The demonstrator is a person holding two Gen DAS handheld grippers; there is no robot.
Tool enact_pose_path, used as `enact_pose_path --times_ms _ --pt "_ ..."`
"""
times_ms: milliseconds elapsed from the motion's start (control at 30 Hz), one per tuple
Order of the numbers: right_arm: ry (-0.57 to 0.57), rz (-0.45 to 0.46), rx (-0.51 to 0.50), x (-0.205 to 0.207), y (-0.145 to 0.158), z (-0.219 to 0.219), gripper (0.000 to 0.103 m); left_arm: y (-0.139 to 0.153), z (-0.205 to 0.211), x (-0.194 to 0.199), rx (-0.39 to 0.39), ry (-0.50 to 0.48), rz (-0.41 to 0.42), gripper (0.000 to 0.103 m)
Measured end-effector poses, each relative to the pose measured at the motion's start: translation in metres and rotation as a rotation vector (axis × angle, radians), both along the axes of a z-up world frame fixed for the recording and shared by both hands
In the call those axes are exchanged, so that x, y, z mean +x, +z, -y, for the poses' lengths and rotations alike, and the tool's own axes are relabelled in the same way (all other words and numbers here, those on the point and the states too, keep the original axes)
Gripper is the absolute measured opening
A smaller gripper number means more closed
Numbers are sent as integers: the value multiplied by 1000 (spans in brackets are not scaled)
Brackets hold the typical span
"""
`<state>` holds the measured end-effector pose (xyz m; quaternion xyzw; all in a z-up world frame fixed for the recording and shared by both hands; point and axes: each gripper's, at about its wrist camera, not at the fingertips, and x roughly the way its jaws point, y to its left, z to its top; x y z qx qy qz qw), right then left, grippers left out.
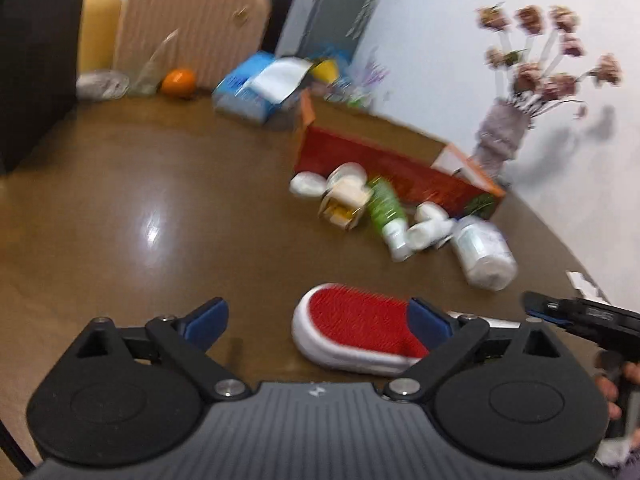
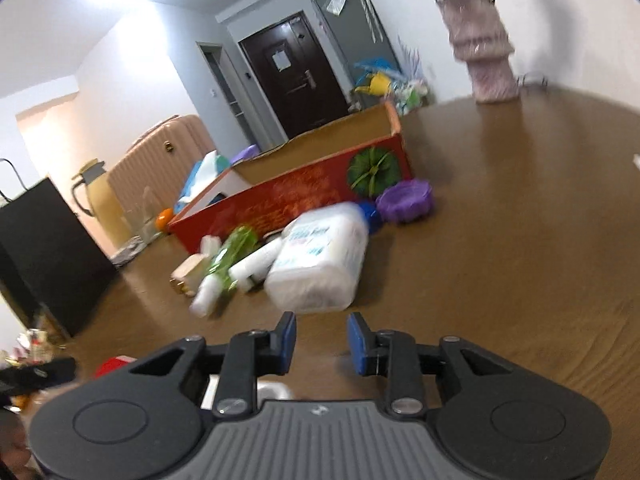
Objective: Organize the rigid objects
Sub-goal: 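Lift the lint brush with the left tool and carry it toward the box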
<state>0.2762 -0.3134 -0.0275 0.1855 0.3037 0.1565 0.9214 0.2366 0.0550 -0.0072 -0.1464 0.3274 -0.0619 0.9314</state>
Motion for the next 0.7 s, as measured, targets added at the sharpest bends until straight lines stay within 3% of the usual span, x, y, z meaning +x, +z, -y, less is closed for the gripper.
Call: enact_pose_path --times_ms 233,300,400,700 --pt "4 -24 -32 -28 5 -11 29 -8 -5 20 -52 -38 13 92" --pt "7 -42 -33 -31 0 -14 29 -12 -2 26 -56 -59 -9 71" --pt "-16 -54 -22 -31 -9 -13 23 -17 0 26 -87 -82 -19 60" --pt "-36 -61 -51 -28 -8 -23 14 -17 1 8 -138 -71 4 54"
